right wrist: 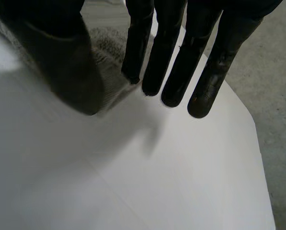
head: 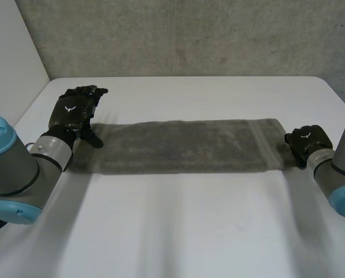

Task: Fold the towel.

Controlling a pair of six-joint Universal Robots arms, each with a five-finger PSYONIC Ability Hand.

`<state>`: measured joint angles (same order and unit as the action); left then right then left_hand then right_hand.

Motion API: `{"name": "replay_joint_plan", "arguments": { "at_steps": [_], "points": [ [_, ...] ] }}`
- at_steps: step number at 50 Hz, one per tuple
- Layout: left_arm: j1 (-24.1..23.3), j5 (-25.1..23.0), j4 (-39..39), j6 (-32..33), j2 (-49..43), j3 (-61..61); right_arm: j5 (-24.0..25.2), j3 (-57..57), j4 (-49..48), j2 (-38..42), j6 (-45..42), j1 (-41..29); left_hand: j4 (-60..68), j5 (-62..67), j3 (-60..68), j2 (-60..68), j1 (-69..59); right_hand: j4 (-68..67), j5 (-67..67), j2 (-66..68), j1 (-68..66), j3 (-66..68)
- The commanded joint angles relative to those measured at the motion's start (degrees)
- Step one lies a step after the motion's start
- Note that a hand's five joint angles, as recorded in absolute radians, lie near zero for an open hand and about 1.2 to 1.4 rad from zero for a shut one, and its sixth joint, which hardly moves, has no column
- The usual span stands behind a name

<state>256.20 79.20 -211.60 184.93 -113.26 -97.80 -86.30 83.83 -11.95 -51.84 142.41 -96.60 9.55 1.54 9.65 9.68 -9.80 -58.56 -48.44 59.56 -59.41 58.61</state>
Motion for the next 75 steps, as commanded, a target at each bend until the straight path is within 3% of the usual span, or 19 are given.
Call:
{"name": "replay_joint_plan", "arguments": {
  "at_steps": [1,16,25,30,32,35,36,38,41,42,43,45,51,57,74,75],
  "points": [
    [0.1,0.0,-1.3,0.0,0.2,-0.9,3.1,0.1,-0.4,-0.8,4.4,0.5,0.4,-1.5,0.4,0.3,-0.2,-21.4,-21.6,20.4,-20.6,21.4],
    [0.3,0.0,-1.6,0.0,0.8,-1.1,5.1,-0.4,1.3,-4.1,5.5,6.5,0.4,-1.5,0.4,0.3,-0.2,-21.4,-21.6,20.4,-20.6,21.4],
    [0.4,0.1,-1.6,-0.1,2.3,-1.7,4.9,-3.9,14.7,-7.9,-6.0,17.5,0.4,-1.5,0.4,0.3,-0.2,-21.4,-21.6,20.4,-20.6,21.4],
    [0.0,0.2,-1.4,-0.1,3.7,-2.0,4.9,-8.0,14.5,-10.4,-5.4,17.2,0.4,-1.5,0.4,0.3,-0.2,-21.4,-21.6,20.4,-20.6,21.4],
    [-0.1,0.2,-1.5,-0.1,3.8,-2.2,4.8,-10.0,14.5,-11.0,-4.2,15.9,0.4,-1.5,0.4,0.3,-0.2,-21.4,-21.6,20.4,-20.6,21.4],
    [-0.4,0.1,-1.5,-0.1,4.1,-2.4,5.6,-16.3,14.5,-13.3,-0.9,4.4,0.4,-1.5,0.4,0.3,-0.2,-21.4,-21.6,20.4,-20.6,21.4],
    [-0.4,0.1,-1.5,-0.1,4.2,-2.5,5.6,-16.3,14.5,-13.3,-0.9,4.3,0.4,-1.5,0.4,0.3,-0.2,-21.4,-21.6,20.4,-20.6,21.4],
    [-0.5,0.1,-1.5,-0.1,4.2,-2.5,6.7,-19.8,14.5,-12.5,-1.0,-5.1,0.4,-1.5,0.4,0.3,-0.2,-21.4,-21.6,20.4,-20.6,21.4],
    [-0.5,0.1,-1.5,-0.1,4.3,-2.7,7.4,-21.4,14.4,-11.5,-1.0,-10.0,0.4,-1.5,0.4,0.3,-0.2,-21.4,-21.6,20.4,-20.6,21.4],
    [-0.5,0.1,-1.5,-0.1,4.3,-2.7,8.3,-23.1,14.3,-9.8,-1.0,-15.3,0.4,-1.5,0.4,0.3,-0.2,-21.4,-21.6,20.4,-20.6,21.4],
    [-0.5,0.1,-1.5,-0.1,4.3,-2.7,8.3,-23.1,14.3,-9.8,-1.0,-15.4,0.4,-1.5,0.4,0.3,-0.2,-21.4,-21.6,20.4,-20.6,21.4],
    [-0.5,0.1,-1.5,-0.1,4.3,-2.8,9.4,-26.7,14.3,-3.9,-0.9,-25.3,0.4,-1.5,0.4,0.3,-0.2,-21.4,-21.6,20.4,-20.6,21.4],
    [-0.6,0.0,-1.7,0.0,4.1,-3.3,9.2,-31.4,14.0,7.2,-1.0,-36.4,0.4,-1.5,0.4,0.3,-0.2,-21.4,-21.6,20.4,-20.6,21.4],
    [-1.0,0.0,-1.7,0.0,3.8,-3.3,8.5,-34.1,8.2,13.8,0.2,-42.0,0.4,-1.5,0.4,0.3,-0.2,-21.4,-21.6,20.4,-20.6,21.4],
    [-1.1,-0.1,-3.6,0.3,2.5,-3.4,6.6,-33.6,4.6,17.7,4.6,-43.2,0.4,-1.5,0.4,0.3,-0.2,-21.4,-21.6,20.4,-20.6,21.4],
    [-1.1,-0.1,-3.6,0.3,2.5,-3.4,6.4,-33.1,4.8,17.3,4.6,-43.2,0.4,-1.5,0.4,0.3,-0.2,-11.5,-11.6,10.5,-10.7,11.5]
  ]
}}
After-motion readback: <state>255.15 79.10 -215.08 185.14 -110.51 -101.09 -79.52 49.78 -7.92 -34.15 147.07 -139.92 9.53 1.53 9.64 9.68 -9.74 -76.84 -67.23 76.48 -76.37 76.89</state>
